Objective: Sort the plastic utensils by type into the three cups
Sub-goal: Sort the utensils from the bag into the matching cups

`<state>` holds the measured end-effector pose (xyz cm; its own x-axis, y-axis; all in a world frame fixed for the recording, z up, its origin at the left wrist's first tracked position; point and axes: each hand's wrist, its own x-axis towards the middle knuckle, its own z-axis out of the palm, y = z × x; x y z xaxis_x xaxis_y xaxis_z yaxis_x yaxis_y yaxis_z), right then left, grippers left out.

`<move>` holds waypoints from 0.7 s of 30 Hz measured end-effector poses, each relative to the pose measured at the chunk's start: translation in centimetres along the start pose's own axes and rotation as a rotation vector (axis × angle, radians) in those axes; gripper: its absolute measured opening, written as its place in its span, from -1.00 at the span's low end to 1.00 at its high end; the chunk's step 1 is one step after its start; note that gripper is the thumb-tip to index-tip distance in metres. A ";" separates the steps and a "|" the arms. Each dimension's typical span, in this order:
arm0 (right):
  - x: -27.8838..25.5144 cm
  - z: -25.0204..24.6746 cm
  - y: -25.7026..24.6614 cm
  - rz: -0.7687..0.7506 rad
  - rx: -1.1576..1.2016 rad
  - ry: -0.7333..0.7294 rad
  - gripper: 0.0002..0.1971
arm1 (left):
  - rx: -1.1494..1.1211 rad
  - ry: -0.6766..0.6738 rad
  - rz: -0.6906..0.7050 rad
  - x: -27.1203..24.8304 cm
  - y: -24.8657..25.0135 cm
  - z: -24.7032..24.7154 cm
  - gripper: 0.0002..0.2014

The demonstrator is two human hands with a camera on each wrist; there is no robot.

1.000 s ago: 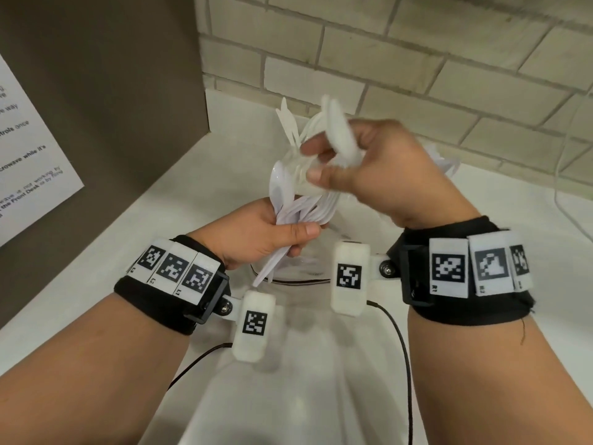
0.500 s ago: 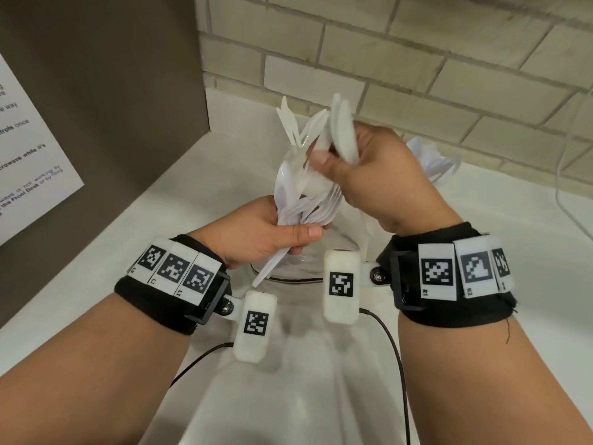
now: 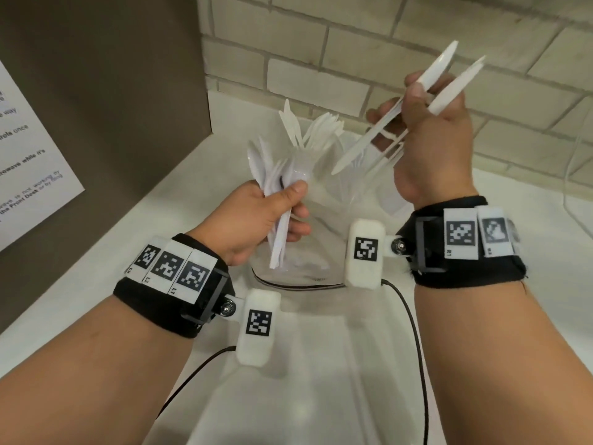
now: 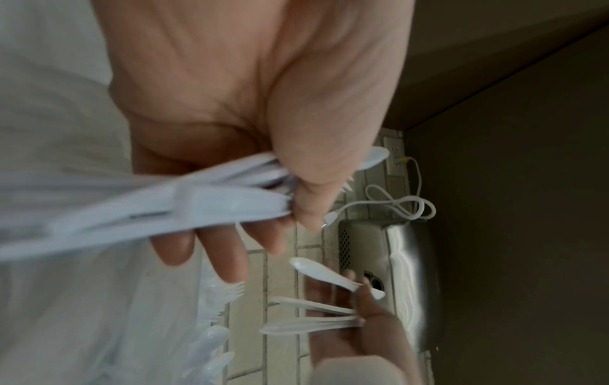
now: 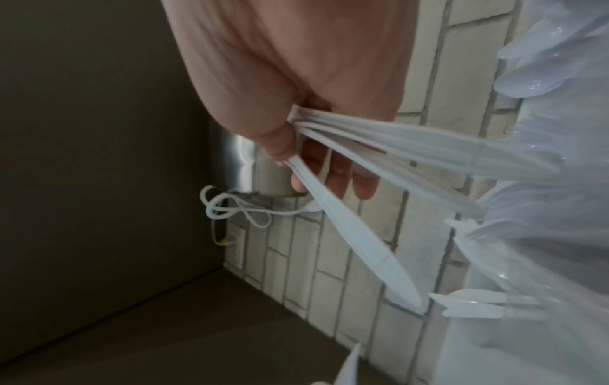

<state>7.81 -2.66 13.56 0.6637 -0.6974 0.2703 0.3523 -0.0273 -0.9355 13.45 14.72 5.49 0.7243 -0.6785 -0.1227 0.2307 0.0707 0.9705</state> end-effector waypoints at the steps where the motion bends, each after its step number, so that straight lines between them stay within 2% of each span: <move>1: 0.7 0.2 0.6 0.031 0.006 -0.011 -0.92 | -0.017 0.044 -0.001 0.2 0.1 0.0 -0.75; 5: 3.6 1.6 3.0 0.069 -0.068 -0.013 -0.91 | -0.027 0.176 0.005 0.9 0.6 0.0 -0.76; 8: 6.0 3.5 4.4 -0.044 -0.038 0.043 -0.89 | -0.033 0.262 0.016 1.5 0.7 -0.3 -0.81; 10: 7.5 5.1 5.1 -0.137 -0.037 0.064 -0.89 | -0.048 0.285 -0.010 1.8 0.8 -0.6 -0.85; 12: 8.9 6.4 6.1 -0.169 -0.041 0.056 -0.89 | -0.076 0.287 -0.040 2.0 0.9 -1.0 -0.88; 17: 11.6 8.3 9.9 -0.102 -0.029 0.019 -0.91 | -0.110 0.285 -0.049 2.3 1.2 -1.8 -0.91; 21: 12.2 8.5 12.9 0.020 -0.118 -0.075 -0.89 | -0.138 0.282 -0.062 2.7 0.9 -2.3 -0.91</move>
<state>26.05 -5.44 6.68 0.7189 -0.6432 0.2636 0.2612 -0.1015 -0.9599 17.09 14.66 5.58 0.8531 -0.4569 -0.2518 0.3517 0.1474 0.9244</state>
